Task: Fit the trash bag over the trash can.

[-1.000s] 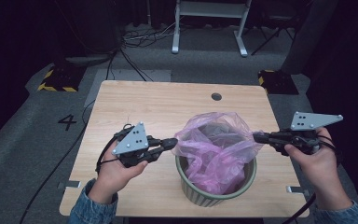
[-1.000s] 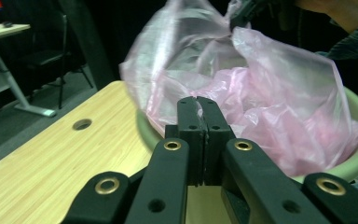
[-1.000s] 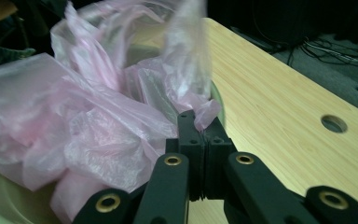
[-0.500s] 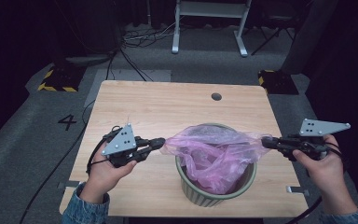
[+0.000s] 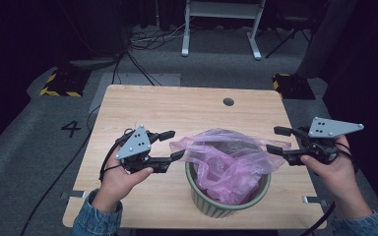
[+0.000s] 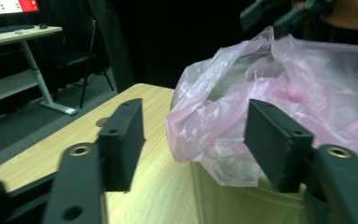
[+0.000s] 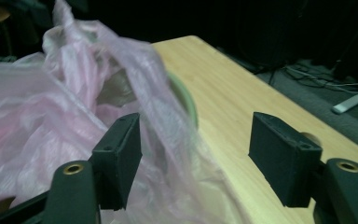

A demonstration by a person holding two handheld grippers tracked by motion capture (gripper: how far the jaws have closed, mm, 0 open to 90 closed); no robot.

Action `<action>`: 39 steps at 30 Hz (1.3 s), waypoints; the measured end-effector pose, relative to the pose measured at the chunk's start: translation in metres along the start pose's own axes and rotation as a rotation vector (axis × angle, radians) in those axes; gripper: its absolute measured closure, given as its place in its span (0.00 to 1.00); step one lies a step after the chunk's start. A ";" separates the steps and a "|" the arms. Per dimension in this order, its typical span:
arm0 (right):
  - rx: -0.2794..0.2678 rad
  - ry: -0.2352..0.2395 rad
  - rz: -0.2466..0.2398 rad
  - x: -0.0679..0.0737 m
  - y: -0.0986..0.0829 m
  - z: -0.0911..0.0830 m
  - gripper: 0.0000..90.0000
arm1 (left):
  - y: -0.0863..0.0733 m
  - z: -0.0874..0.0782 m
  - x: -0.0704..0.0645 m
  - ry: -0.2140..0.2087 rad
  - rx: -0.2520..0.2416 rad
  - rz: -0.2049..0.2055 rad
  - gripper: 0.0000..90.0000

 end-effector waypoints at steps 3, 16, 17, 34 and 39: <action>0.018 0.024 0.003 0.003 -0.005 0.004 0.41 | 0.000 0.001 -0.001 -0.008 0.009 -0.019 0.38; 0.058 0.091 -0.020 0.006 -0.008 0.017 1.00 | -0.009 0.022 0.002 -0.027 0.098 -0.013 0.96; 0.051 0.076 -0.021 0.003 -0.006 0.016 1.00 | -0.010 0.023 0.004 -0.022 0.101 -0.016 0.96; 0.122 0.000 0.078 -0.033 -0.028 0.051 0.99 | -0.043 0.050 0.024 -0.012 0.190 -0.086 0.96; 0.149 0.006 0.089 -0.033 -0.040 0.055 1.00 | -0.054 0.050 0.024 -0.032 0.209 -0.102 0.98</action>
Point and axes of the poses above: each handheld gripper's, and its own axes: z roughly forward along the jaws, y roughly out of its top, x roughly to its left, the point moved 8 cm from there along z, roughly forward along the jaws, and after that the axes turned 3 degrees about y, right-handed, at the moved point
